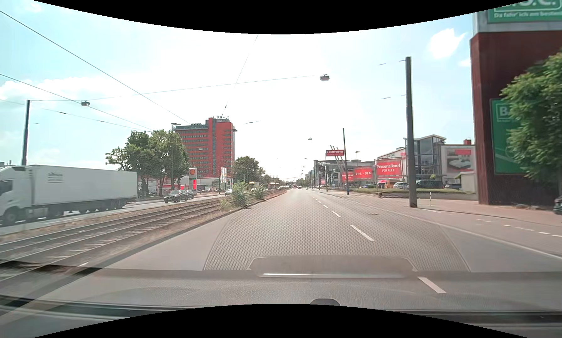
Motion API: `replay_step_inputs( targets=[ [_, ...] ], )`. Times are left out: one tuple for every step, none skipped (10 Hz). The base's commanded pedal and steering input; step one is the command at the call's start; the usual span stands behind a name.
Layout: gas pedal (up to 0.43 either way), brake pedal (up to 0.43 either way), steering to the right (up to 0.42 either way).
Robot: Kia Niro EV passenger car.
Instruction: Follow the waypoints while adhering to traffic rules and regulations
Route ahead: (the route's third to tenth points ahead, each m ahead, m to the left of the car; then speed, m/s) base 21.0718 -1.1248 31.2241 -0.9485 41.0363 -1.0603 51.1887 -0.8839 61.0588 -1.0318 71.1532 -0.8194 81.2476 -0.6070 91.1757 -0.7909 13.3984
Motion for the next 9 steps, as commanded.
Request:
replay_step_inputs(
  targets=[
    [0.039, 0.0, -0.004],
    [0.039, 0.0, -0.004],
    [0.039, 0.0, -0.004],
    [0.028, 0.0, -0.004],
    [0.028, 0.0, -0.004],
    [0.028, 0.0, -0.004],
    [0.028, 0.0, -0.004],
    [0.02, 0.0, -0.004],
    [0.02, 0.0, -0.004]
  ],
)
